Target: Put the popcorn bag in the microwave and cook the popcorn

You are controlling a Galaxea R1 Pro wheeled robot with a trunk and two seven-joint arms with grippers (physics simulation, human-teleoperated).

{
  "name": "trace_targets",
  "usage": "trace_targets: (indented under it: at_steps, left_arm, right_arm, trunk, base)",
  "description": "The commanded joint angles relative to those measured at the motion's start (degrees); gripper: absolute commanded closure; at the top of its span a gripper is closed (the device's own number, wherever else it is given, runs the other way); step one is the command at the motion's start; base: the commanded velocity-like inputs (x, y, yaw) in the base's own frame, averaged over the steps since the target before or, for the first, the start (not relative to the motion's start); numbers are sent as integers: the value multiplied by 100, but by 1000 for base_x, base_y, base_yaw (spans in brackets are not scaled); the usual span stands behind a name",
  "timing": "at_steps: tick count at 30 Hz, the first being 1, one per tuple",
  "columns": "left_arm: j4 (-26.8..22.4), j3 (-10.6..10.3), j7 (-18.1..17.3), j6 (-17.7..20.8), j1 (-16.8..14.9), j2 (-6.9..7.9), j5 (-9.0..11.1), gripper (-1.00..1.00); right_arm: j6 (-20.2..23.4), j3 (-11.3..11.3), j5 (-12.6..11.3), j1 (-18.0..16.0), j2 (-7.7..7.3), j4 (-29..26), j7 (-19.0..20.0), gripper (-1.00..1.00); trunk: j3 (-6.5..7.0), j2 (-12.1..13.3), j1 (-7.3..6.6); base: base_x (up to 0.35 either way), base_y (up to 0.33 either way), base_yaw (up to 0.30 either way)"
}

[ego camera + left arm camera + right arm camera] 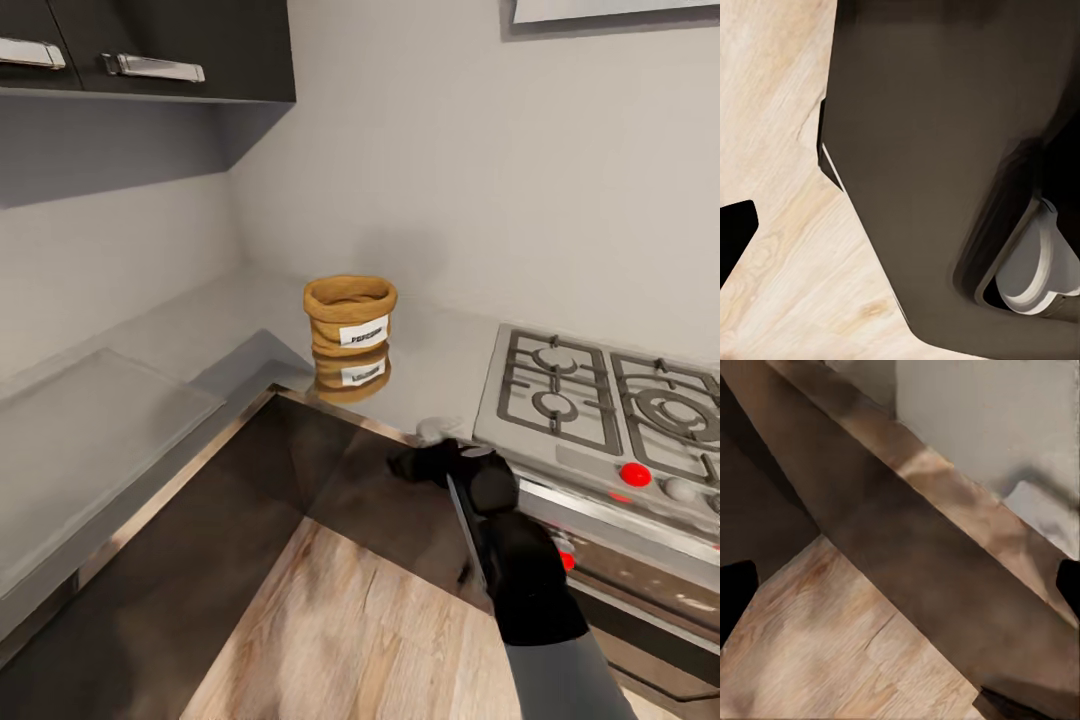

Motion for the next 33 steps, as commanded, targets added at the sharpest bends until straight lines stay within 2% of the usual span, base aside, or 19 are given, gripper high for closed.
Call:
trace_targets:
  at_steps: [1,3,4,6,8,12,14,17,20,33]
  left_arm:
    - [-7,10,4,-10,2,-3,27,-100]
    - [-4,10,4,-10,2,-3,29,-100]
    - [-6,9,4,-10,2,-3,31,-100]
    - [-4,9,4,-10,2,1,48,-100]
    - [-3,9,4,-10,2,3,58,-100]
    - [0,15,4,-10,1,5,70,-100]
    - [-2,17,4,-10,2,5,72,-100]
    - [-7,28,4,-10,2,5,73,-100]
    - [-8,34,4,-10,2,5,73,-100]
    - [-10,40,6,-10,2,5,75,-100]
  right_arm:
    - [23,-2,64,-357,19,2,36,-100]
    - [23,-3,68,-791,33,18,10,-100]
    - [23,-3,68,-1134,41,82,-4,-100]
    - [23,-36,65,-1853,59,401,-18,-100]
    - [23,-85,66,-2322,60,733,-26,-100]
    - [23,-435,73,-3425,20,1932,-80,-100]
    - [23,-661,76,-3943,-1,2754,-95,-100]
    - [23,-821,77,-4663,-72,3998,-137,-100]
    - [23,-849,83,-4962,-151,4444,-244,-100]
    - [23,-904,90,-5042,-116,4050,-331,-100]
  trunk:
    - [-5,-3,0]
    - [-5,-3,0]
    - [-5,-3,0]
    - [-5,-3,0]
    - [-5,-3,0]
    - [-5,-3,0]
    - [-5,-3,0]
    - [-5,-3,0]
    - [-5,-3,0]
    - [-5,-3,0]
  base:
    - [-8,0,0]
    - [-4,0,0]
    - [-2,0,0]
    - [0,0,0]
    - [0,0,0]
    - [0,0,0]
    - [0,0,0]
    - [0,0,0]
    - [0,0,0]
    - [0,0,0]
